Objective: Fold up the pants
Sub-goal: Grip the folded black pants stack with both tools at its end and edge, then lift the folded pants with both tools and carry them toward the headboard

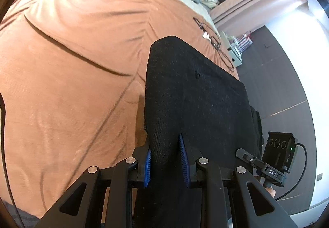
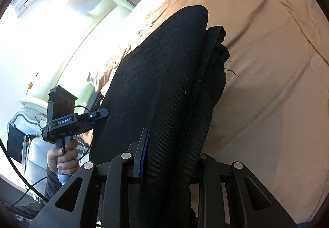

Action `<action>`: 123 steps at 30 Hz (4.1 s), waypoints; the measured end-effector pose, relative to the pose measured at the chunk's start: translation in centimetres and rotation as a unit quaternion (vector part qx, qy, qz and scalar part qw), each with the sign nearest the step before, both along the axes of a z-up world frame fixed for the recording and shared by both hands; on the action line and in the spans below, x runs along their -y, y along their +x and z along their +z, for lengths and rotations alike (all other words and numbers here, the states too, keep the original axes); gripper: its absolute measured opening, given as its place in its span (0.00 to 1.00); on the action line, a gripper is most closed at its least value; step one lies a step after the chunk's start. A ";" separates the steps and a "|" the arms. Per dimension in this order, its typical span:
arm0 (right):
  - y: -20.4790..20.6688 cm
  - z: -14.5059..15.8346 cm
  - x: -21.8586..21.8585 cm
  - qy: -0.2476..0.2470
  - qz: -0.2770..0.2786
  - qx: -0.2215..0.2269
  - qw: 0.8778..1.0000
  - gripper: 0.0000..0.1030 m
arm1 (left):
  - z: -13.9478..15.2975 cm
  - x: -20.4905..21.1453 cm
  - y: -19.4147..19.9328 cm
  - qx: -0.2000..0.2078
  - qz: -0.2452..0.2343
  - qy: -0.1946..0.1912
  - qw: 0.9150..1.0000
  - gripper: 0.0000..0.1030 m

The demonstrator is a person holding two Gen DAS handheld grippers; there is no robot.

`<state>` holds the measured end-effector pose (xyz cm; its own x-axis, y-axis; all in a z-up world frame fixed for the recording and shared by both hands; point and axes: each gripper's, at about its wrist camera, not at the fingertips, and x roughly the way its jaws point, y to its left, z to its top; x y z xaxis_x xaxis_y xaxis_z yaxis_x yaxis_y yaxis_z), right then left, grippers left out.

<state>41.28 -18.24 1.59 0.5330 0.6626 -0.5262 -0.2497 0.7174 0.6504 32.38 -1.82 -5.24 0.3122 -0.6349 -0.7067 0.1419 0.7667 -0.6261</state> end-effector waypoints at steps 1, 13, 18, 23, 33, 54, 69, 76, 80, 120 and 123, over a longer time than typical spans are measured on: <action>-0.1 0.2 -0.3 -0.002 0.003 0.003 1.000 0.23 | 0.2 -0.3 0.0 0.002 0.003 0.000 1.000 0.25; 1.6 0.2 -3.9 -0.014 0.047 0.023 0.999 0.23 | 2.2 -7.5 -0.7 0.024 0.058 -0.008 0.998 0.23; 3.2 0.1 -6.4 -0.026 0.070 0.028 0.997 0.23 | 2.2 -11.4 -1.3 0.031 0.087 -0.017 0.996 0.23; 4.6 0.3 -9.2 -0.031 0.093 0.032 0.995 0.23 | 2.5 -15.2 -1.9 0.040 0.111 -0.022 0.993 0.22; 7.8 -0.1 -14.7 -0.033 0.141 0.042 0.989 0.23 | 3.5 -21.9 -3.1 0.053 0.157 -0.014 0.986 0.21; 15.0 0.1 -28.4 -0.046 0.247 0.061 0.966 0.23 | 7.7 -38.9 -0.5 0.078 0.205 0.077 0.973 0.18; 19.6 -0.6 -35.9 -0.030 0.290 0.078 0.953 0.23 | 10.9 -49.9 2.0 0.087 0.243 0.154 0.954 0.18; 21.0 -2.1 -38.1 -0.029 0.308 0.081 0.948 0.23 | 10.6 -55.0 3.1 0.070 0.268 0.195 0.941 0.18; 21.2 -3.0 -39.8 -0.024 0.315 0.081 0.945 0.23 | 10.4 -57.3 4.1 0.061 0.278 0.219 0.933 0.18; 20.8 -14.4 -28.2 0.084 0.297 -0.088 0.947 0.60 | 1.1 -62.1 5.8 -0.010 0.357 0.260 0.897 0.28; 20.9 -14.7 -27.7 0.090 0.294 -0.095 0.947 0.60 | 0.7 -60.7 5.2 -0.009 0.350 0.260 0.900 0.28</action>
